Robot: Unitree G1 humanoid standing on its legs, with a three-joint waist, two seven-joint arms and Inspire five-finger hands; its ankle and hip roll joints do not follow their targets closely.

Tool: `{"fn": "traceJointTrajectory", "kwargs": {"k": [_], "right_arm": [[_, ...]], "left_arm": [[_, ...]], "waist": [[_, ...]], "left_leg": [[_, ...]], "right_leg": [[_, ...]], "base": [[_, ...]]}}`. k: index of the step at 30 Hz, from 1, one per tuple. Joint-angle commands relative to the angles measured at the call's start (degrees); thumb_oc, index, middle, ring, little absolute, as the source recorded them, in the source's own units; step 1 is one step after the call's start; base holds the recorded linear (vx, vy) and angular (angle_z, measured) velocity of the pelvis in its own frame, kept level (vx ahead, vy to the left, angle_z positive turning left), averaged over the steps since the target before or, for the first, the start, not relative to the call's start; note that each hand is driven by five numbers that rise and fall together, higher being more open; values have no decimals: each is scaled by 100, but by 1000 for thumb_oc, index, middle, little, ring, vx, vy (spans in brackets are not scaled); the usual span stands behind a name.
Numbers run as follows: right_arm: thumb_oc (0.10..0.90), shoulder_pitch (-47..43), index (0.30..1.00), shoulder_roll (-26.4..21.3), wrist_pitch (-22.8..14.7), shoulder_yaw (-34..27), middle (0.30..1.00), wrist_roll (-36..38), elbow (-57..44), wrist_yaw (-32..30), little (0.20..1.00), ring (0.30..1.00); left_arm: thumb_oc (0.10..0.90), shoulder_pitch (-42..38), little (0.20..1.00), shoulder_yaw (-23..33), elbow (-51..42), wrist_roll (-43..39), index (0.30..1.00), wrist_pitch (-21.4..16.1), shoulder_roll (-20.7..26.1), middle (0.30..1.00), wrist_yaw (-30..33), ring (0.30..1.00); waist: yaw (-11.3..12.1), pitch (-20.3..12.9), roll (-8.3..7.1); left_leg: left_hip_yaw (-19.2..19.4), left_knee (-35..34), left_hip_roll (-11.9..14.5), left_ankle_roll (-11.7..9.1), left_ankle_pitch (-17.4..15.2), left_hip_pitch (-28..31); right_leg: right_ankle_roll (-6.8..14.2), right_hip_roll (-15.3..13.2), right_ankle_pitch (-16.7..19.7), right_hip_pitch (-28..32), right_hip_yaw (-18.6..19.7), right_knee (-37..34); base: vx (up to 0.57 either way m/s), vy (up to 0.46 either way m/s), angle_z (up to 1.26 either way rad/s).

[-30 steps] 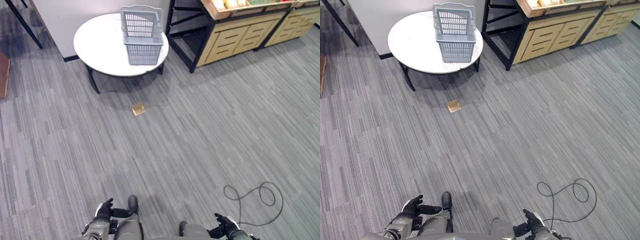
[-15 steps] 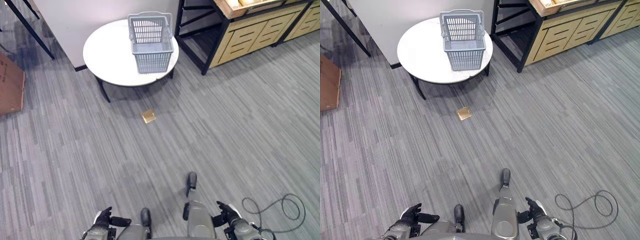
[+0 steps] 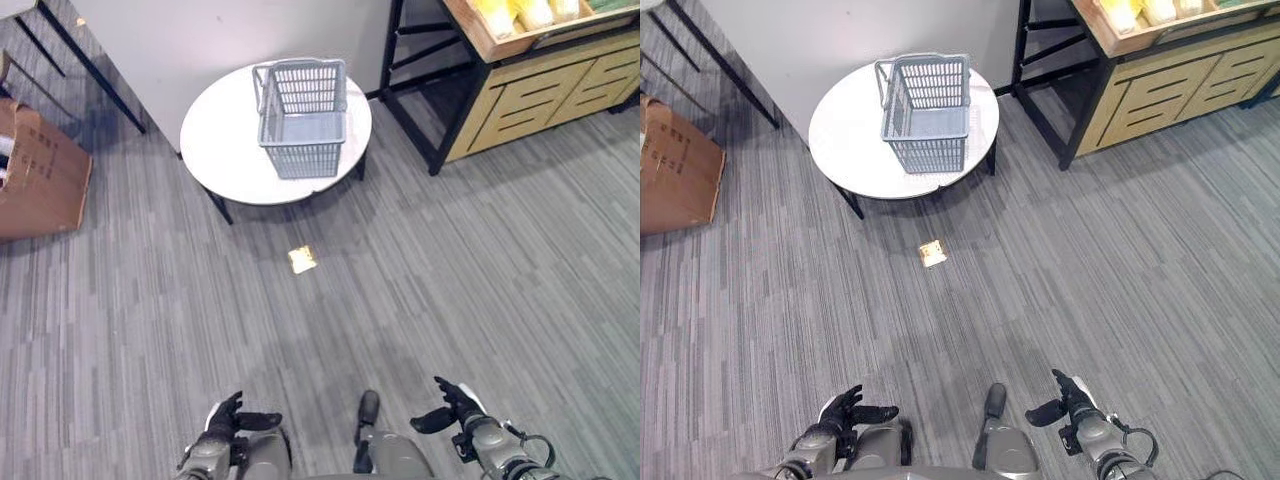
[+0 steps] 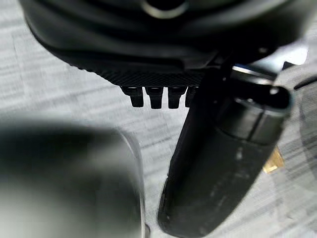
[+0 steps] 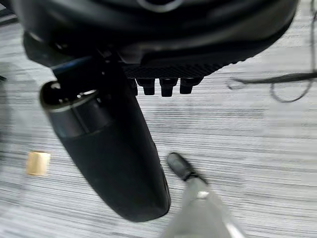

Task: Get the vegetables into the basket

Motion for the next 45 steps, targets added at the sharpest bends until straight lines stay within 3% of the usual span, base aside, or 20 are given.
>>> {"fn": "traceJointTrajectory", "kwargs": {"k": [1,5,8,9,11,14,15,19,21,25,29,32,34,35,36,38,39,41,44,45], "right_arm": [[900,187,1000,-124,-118,43,1000,125,10,-97,1000,1000],[900,278,1000,-48,-123,-49,1000,226,56,-65,1000,1000],[900,301,1000,-23,-116,-52,1000,212,61,-40,1000,1000],[900,340,1000,27,-92,-81,1000,171,106,-28,1000,1000],[900,373,1000,97,-59,-96,1000,109,119,2,1000,1000],[900,327,1000,149,-30,-40,1000,63,70,17,1000,1000],[900,327,1000,149,-30,-40,1000,63,69,17,1000,1000],[900,194,1000,242,-59,112,1000,30,-153,24,1000,1000],[900,175,1000,242,-66,128,1000,47,-201,14,1000,1000],[900,115,1000,237,-84,79,1000,100,-179,-9,1000,1000],[900,116,1000,230,-74,53,1000,38,-154,10,1000,1000],[900,137,1000,223,-42,46,1000,-11,-161,59,1000,1000],[900,164,1000,201,-27,43,1000,-30,-135,84,1000,1000],[900,148,1000,173,-24,56,1000,-41,-120,114,1000,1000],[900,154,1000,78,-56,109,1000,-36,-186,177,1000,1000],[900,143,1000,40,-69,99,1000,20,-217,163,1000,1000],[900,133,1000,-55,-85,121,1000,82,-174,151,1000,1000],[900,139,1000,-90,-91,103,1000,109,-138,150,1000,1000],[900,209,1000,-113,-78,9,1000,236,-51,123,1000,1000],[900,225,1000,-112,-74,14,1000,238,-47,115,1000,1000]], "left_arm": [[900,389,1000,-200,66,134,1000,-21,13,1000,225,1000],[900,482,1000,-148,109,68,1000,-13,47,1000,170,1000],[900,515,1000,-137,126,90,1000,1,62,1000,141,1000],[900,544,1000,-155,155,140,1000,21,95,1000,105,1000],[900,535,1000,-197,165,266,1000,47,158,1000,46,1000],[900,514,1000,-231,117,345,1000,57,235,1000,31,1000],[900,515,1000,-231,117,345,1000,57,236,1000,31,1000],[900,453,1000,-102,92,216,1000,105,305,1000,70,1000],[900,443,1000,-100,85,188,1000,98,295,1000,68,1000],[900,405,1000,-153,158,221,1000,92,256,1000,8,1000],[900,391,1000,-138,225,307,1000,89,217,1000,-29,1000],[900,436,1000,-110,277,348,1000,102,193,1000,-75,1000],[900,484,1000,-74,355,353,1000,119,161,1000,-83,1000],[900,482,1000,-52,387,371,1000,135,130,1000,-101,1000],[900,528,1000,64,441,300,1000,146,102,1000,-64,1000],[900,530,1000,74,403,259,1000,140,99,1000,-70,1000],[900,461,1000,70,328,170,1000,121,67,1000,-55,1000],[900,449,1000,73,306,104,1000,120,64,1000,-55,1000],[900,422,1000,3,254,99,1000,109,32,1000,-47,1000],[900,419,1000,-19,259,145,1000,105,41,1000,5,1000]], "waist": [[89,47,177],[178,-39,180],[206,-60,151],[220,-126,71],[201,-180,-96],[207,-190,-203],[212,-193,-208],[218,-61,-172],[174,-15,-149],[70,61,-141],[-91,61,-168],[-160,38,-149],[-140,-31,-162],[-145,-80,-114],[-144,-207,56],[-143,-210,49],[-88,-126,23],[-81,-107,19],[-83,-79,41],[-77,-97,67]], "left_leg": [[42,-241,305,129,811,-247],[168,-485,527,24,1056,-248],[195,-407,502,57,982,-190],[251,-256,383,166,821,-168],[419,-20,135,390,524,-193],[537,119,-107,615,221,-166],[544,122,-110,618,217,-169],[696,48,-370,909,-143,275],[680,-47,-442,918,-192,457],[651,-62,-446,801,-386,699],[521,46,-424,637,-652,988],[425,117,-377,549,-828,1328],[406,200,-374,486,-903,1477],[376,229,-320,427,-841,1535],[197,517,-57,149,-350,1587],[127,789,-46,108,-225,1441],[-54,1768,-48,-67,209,940],[-99,1979,-55,-112,301,831],[211,1550,90,22,344,562],[356,928,216,67,321,482]], "right_leg": [[948,-355,-250,-44,440,732],[1014,-341,-466,352,695,776],[1031,-363,-501,417,757,799],[1131,-500,-512,550,827,863],[1279,-746,-219,447,1009,1110],[1358,-934,202,182,1135,1601],[1361,-939,199,173,1144,1609],[1340,-1088,731,-462,748,2799],[1302,-1070,682,-611,610,2657],[1350,-1221,622,-863,306,1629],[1571,-1392,1038,-1144,497,637],[1653,-1378,1181,-1243,664,535],[1615,-1358,1155,-1159,531,631],[1584,-1299,1104,-1111,490,653],[1356,-978,871,-879,321,740],[1290,-948,814,-824,299,725],[1061,-831,604,-557,163,607],[996,-783,523,-467,121,580],[917,-629,294,-198,72,482],[960,-595,222,-165,77,469]], "base": [[207,79,-33],[359,204,-55],[222,177,-41],[386,424,-39],[374,474,-16],[173,277,-24],[117,227,-2],[224,307,-3],[219,135,3],[208,-32,6],[297,-147,17],[326,-188,25],[287,-211,29],[484,-501,18],[400,-435,18],[272,-398,15],[183,-361,15],[160,-267,23],[257,-178,25],[183,25,24]]}}
